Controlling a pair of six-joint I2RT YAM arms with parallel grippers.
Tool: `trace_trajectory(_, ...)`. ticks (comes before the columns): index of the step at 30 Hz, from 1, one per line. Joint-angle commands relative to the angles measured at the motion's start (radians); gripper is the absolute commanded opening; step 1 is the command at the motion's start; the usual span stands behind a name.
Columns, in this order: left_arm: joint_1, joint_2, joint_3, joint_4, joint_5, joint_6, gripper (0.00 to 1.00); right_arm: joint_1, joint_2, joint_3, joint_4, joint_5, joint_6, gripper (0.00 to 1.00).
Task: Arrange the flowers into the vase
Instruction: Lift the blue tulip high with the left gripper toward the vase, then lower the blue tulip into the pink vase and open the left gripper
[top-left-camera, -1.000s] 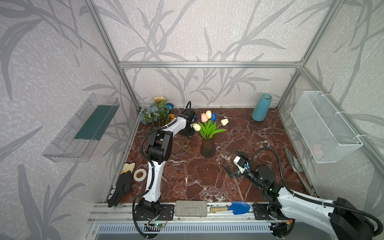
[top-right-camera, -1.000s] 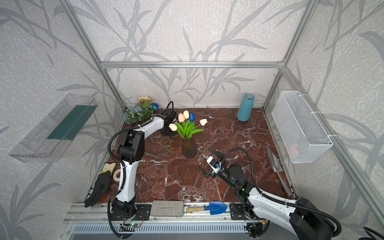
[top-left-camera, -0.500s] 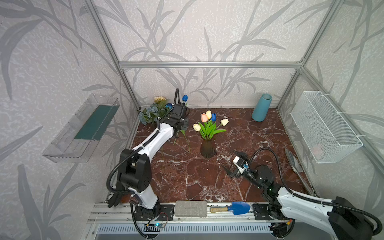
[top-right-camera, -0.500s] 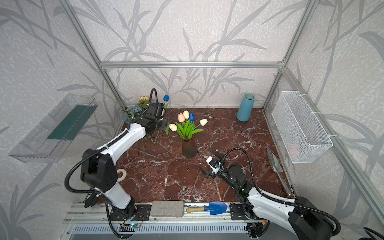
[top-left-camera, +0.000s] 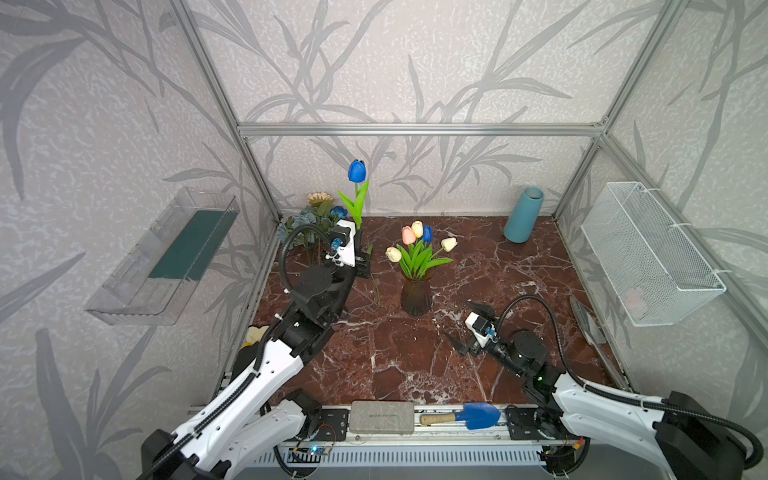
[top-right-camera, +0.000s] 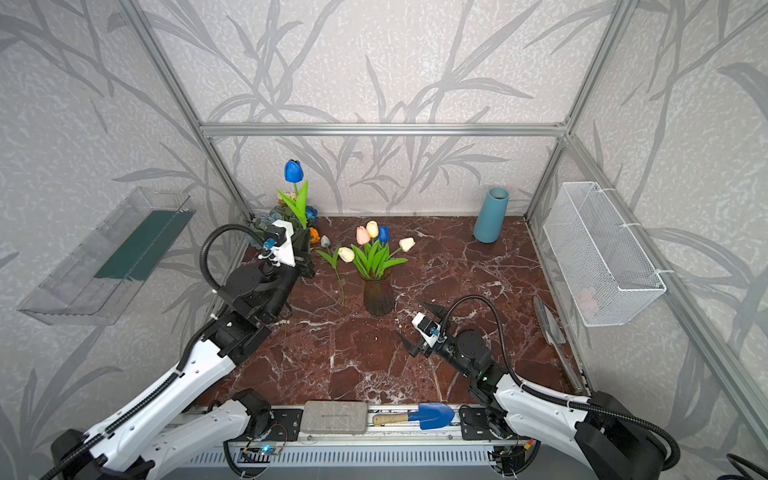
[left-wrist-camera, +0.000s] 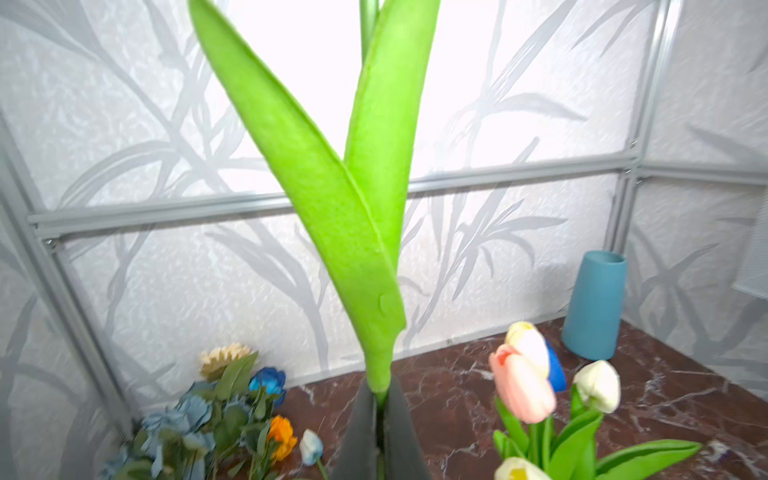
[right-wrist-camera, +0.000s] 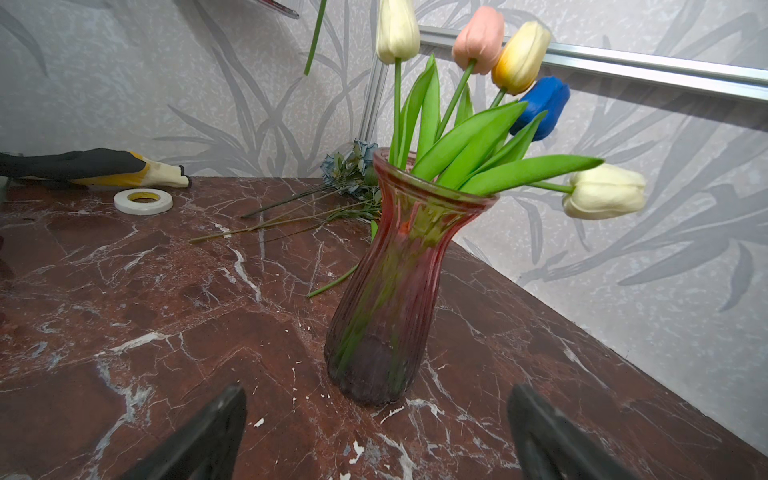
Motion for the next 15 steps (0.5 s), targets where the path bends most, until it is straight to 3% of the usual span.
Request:
trace_trajectory(1,-0.017,-0.016,-0.008,0.126,0.262,0.037,0.0,0.003,0.005,0.02,0.039,-0.005,0.015,0.98)
trace_trajectory(6,-0.021,0.043,0.076,0.093,0.608,-0.005,0.0,0.004,-0.007,0.017,0.041,-0.013,0.018,0.98)
trace_trajectory(9,-0.021,0.087,0.11,0.115,0.727,-0.062,0.0,0.004,-0.007,0.017,0.036,0.001,0.015,0.98)
trace_trajectory(12,-0.021,0.136,0.109,0.202,0.777,-0.119,0.0,0.005,-0.017,0.017,0.032,-0.009,0.016,0.98)
trace_trajectory(15,-0.021,0.194,0.101,0.277,0.745,-0.147,0.0,0.004,-0.019,0.018,0.026,0.002,0.015,0.98)
